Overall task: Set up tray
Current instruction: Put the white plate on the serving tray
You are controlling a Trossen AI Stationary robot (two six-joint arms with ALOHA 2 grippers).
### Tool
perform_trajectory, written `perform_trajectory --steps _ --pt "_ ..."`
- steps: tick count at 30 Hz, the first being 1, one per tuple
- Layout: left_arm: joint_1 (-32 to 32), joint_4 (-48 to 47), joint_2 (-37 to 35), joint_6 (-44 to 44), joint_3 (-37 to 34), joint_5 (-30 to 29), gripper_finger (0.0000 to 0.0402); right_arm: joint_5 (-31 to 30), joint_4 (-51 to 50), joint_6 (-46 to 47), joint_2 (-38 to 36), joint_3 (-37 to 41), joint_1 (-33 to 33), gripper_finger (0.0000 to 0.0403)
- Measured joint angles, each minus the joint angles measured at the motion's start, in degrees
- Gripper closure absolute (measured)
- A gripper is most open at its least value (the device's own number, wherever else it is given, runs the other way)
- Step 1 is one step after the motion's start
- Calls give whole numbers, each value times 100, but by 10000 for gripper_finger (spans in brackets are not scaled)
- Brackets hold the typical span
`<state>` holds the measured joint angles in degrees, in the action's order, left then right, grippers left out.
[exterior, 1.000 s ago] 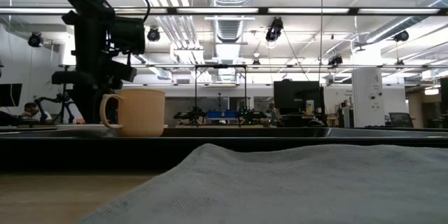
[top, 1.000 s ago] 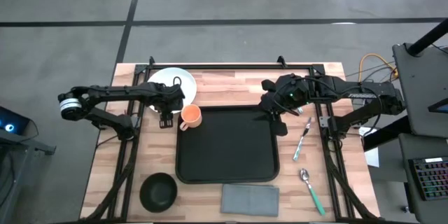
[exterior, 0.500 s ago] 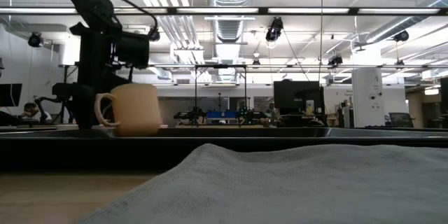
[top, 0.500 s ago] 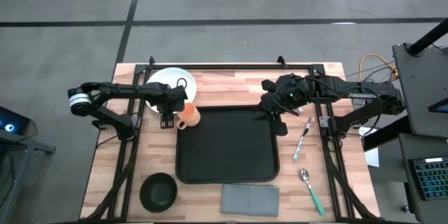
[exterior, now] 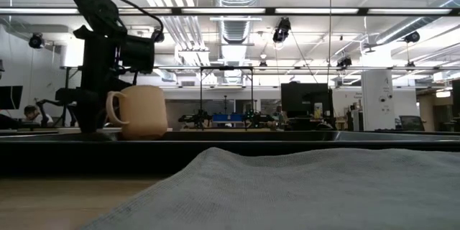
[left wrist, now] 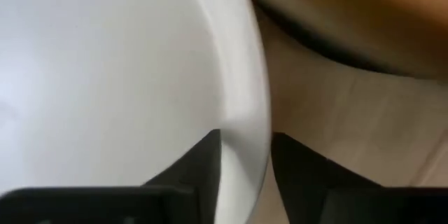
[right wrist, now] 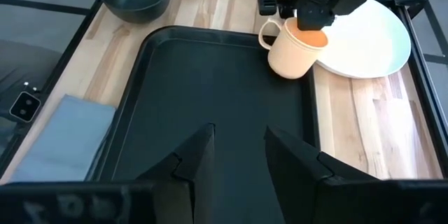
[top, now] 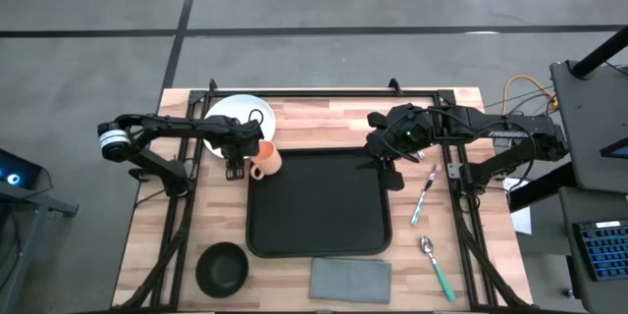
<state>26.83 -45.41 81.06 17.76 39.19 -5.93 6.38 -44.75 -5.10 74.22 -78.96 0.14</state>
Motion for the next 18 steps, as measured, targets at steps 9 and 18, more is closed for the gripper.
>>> perform_trajectory --steps 9,18 --pt "-4 -25 -44 -133 54 -97 394 -38 4 -86 -1 0 -1 295" --pt "-17 -970 -566 -283 548 -102 401 -51 0 -119 -131 0 -4 309"
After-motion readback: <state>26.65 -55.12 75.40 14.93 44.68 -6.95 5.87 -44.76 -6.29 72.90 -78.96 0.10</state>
